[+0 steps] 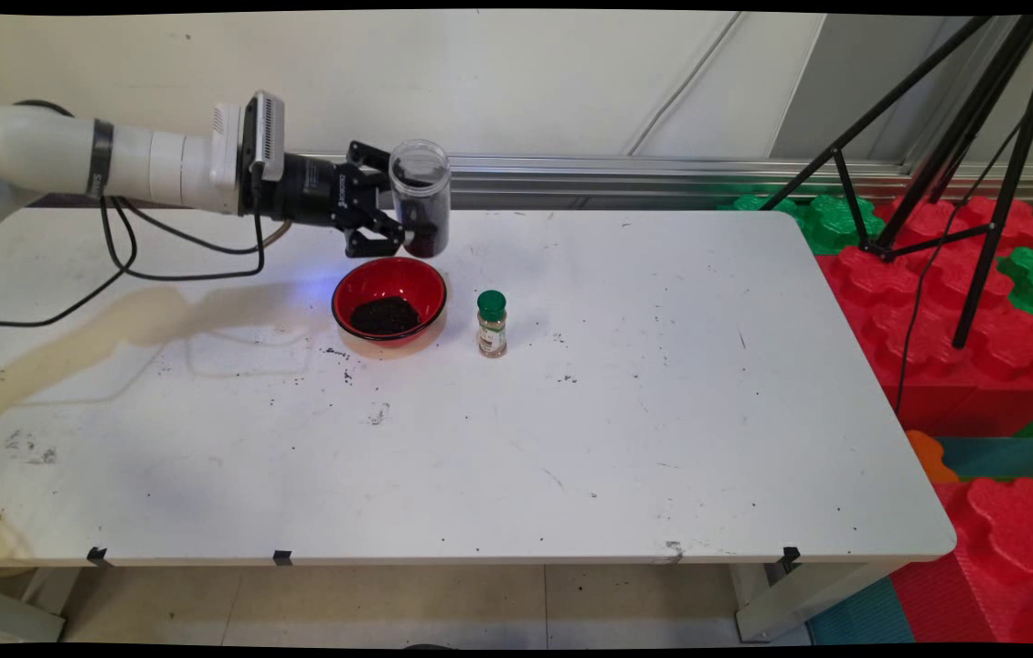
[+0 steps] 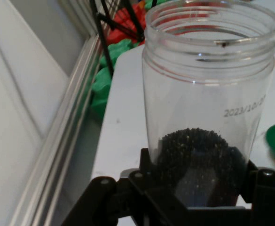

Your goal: Pour the black seasoning powder in the red bowl

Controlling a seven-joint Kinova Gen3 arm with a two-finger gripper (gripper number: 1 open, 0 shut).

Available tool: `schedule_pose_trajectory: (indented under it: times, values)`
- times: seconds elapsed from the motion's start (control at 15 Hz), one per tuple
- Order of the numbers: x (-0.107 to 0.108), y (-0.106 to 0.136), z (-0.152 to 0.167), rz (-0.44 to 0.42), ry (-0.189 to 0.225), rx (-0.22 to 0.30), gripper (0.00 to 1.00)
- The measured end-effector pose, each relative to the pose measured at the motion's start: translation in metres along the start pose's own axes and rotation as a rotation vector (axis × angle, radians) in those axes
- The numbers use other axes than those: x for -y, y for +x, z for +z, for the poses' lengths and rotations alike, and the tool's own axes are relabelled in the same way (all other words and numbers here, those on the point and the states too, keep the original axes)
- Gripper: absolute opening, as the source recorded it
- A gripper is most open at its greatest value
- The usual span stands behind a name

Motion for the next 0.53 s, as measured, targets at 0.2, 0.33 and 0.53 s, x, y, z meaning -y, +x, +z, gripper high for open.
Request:
schedule_pose_trajectory:
  times: [0.2,0.33,0.53]
  values:
    - [0.011,-0.005,-0.002,0.045,0.016,0.026,0.0]
    - [0.018,-0.009,-0.004,0.077,0.026,0.047,0.0]
    - [0.027,-0.017,-0.008,0.134,0.037,0.082,0.0]
